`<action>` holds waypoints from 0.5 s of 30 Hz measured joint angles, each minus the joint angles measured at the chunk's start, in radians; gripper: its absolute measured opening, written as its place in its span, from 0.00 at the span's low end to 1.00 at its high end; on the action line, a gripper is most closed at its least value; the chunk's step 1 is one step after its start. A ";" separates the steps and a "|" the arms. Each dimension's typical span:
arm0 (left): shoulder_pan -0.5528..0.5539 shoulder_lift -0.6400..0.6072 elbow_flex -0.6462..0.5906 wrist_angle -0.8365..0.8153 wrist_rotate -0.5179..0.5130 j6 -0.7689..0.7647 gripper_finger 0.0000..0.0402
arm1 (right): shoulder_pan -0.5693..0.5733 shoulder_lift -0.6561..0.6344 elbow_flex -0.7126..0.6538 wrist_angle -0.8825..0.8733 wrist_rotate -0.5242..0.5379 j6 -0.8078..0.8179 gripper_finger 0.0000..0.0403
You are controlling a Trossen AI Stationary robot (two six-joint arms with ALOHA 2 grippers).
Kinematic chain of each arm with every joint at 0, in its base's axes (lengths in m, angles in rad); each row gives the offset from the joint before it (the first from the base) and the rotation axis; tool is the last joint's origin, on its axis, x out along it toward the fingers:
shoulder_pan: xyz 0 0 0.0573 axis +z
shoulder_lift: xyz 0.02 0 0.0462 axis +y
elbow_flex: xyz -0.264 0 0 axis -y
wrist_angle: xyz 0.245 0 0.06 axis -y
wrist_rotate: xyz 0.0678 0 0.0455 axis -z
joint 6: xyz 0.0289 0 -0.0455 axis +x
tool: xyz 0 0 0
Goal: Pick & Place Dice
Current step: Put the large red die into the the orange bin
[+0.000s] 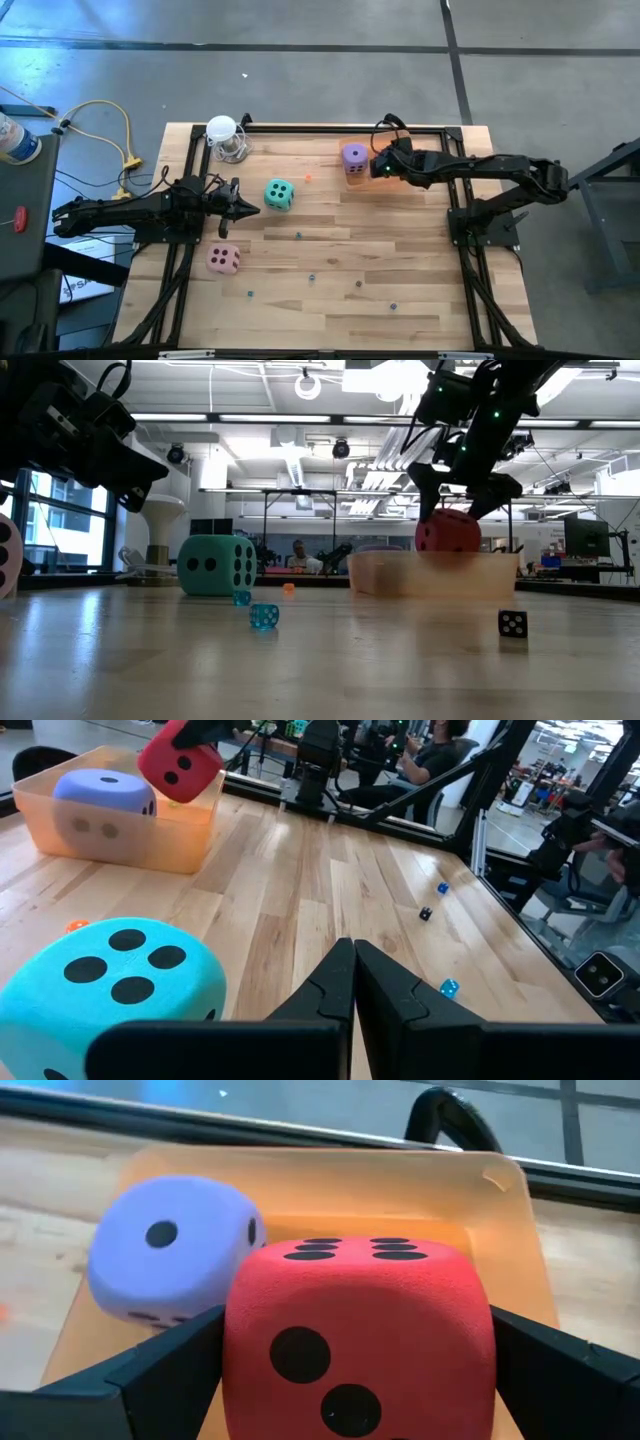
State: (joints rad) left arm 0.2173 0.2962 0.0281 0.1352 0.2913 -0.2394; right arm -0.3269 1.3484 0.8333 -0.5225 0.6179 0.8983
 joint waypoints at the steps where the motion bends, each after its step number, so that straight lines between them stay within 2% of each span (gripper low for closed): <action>1: 0.000 0.000 0.000 0.000 0.000 0.000 0.01 | 0.003 0.001 0.000 -0.003 0.001 0.012 0.99; 6: 0.000 0.000 0.000 0.000 0.000 0.000 0.01 | 0.048 0.002 0.000 -0.008 0.041 0.040 0.99; 12: 0.000 0.000 0.000 0.000 0.000 0.000 0.01 | 0.143 0.002 0.000 -0.068 0.217 0.097 0.99; 15: 0.000 0.000 0.000 0.000 0.000 0.000 0.01 | 0.178 0.002 0.000 -0.063 0.252 0.104 0.99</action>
State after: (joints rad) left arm 0.2173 0.2963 0.0281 0.1352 0.2913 -0.2394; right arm -0.1485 1.3502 0.8330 -0.5860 0.8699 1.0027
